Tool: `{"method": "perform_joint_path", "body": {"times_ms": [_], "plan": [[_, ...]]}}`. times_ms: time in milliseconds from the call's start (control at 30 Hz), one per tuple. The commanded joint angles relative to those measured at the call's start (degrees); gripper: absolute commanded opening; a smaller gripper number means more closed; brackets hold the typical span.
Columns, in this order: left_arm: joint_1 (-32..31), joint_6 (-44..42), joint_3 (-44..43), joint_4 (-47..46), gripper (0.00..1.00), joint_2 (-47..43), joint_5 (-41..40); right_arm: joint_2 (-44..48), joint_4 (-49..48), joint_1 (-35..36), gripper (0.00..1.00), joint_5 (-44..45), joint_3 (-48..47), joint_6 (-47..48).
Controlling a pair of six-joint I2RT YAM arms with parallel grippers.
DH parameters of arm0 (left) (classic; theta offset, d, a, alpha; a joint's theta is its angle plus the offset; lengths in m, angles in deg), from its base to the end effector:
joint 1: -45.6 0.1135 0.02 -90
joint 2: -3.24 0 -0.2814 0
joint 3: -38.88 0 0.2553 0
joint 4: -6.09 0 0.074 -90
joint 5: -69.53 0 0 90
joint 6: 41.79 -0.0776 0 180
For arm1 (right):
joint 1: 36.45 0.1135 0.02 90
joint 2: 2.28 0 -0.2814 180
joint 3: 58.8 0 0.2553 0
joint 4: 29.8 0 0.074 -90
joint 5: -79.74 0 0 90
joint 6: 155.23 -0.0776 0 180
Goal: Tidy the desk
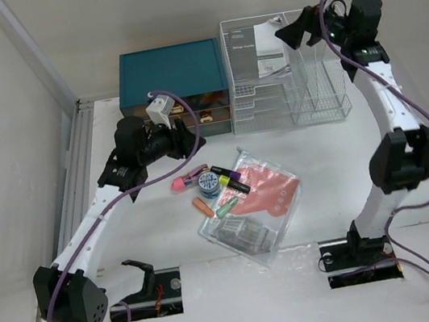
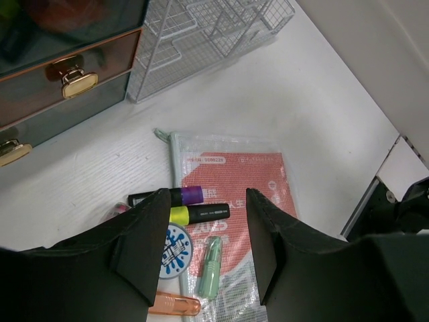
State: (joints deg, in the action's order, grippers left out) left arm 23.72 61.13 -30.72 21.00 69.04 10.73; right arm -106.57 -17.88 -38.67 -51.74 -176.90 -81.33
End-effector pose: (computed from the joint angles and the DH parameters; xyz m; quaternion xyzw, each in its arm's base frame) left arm 0.2607 -0.1480 0.3600 0.2284 0.7282 -0.3812 0.5218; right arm 0.4711 0.0332 0.4515 -0.1477 0.6825 0.3256 0.6374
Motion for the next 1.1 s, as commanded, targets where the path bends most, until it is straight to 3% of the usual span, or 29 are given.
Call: {"method": "perform_joint_path", "body": {"times_ms": [0, 67, 133, 167, 233, 267, 367, 433, 500, 700, 833, 1067], "plan": [[0.4, 0.1, 0.2, -3.3, 0.46, -1.2, 2.5, 11.7, -0.4, -0.1, 1.0, -10.4, 5.3, 8.3], [0.4, 0.1, 0.2, -3.3, 0.46, -0.7, 4.2, 19.0, 6.4, -0.1, 1.0, -16.0, 13.8, 18.3], [0.4, 0.6, 0.8, -3.3, 0.38, 0.6, 5.6, 23.9, 18.0, 2.2, 1.0, -16.0, 23.3, 28.8], [0.4, 0.6, 1.8, -3.3, 0.34, 0.6, 6.2, 28.0, 21.6, 3.6, 1.0, -15.1, 26.9, 39.2], [-0.3, 1.3, 3.2, -2.5, 0.33, 0.6, 5.1, 31.4, 27.1, 8.6, 0.98, -11.5, 34.2, 48.1], [-1.7, 1.8, 3.8, -2.5, 0.33, 0.6, 5.1, 32.9, 26.9, 10.1, 0.9, -10.4, 42.3, 50.3], [-5.7, 0.6, 3.8, 1.5, 0.3, 3.4, 6.2, 35.7, 20.8, 15.5, 0.77, -4.9, 54.6, 43.2], [-8.3, 1.2, 3.8, 3.9, 0.26, 4.8, 5.7, 35.1, 20.0, 15.4, 0.76, -3.4, 56.4, 40.3], [-12.6, 4.2, 4.9, 4.0, 0.26, 4.8, 2.7, 33.6, 20.6, 14.4, 0.81, -2.7, 55.6, 36.5], [-21.4, 15.0, 9.9, -0.4, 0.28, 2.9, -7.9, 26.4, 17.6, 11.7, 0.81, 0.4, 56.1, 25.6], [-27.4, 19.0, 13.5, -4.1, 0.29, 1.7, -12.7, 19.7, 15.0, 10.3, 0.86, 2.2, 57.4, 18.1], [-34.8, 22.4, 18.6, -8.1, 0.29, 4.0, -19.9, 13.6, 14.2, 6.5, 0.86, 6.1, 58.4, 16.3]]}}
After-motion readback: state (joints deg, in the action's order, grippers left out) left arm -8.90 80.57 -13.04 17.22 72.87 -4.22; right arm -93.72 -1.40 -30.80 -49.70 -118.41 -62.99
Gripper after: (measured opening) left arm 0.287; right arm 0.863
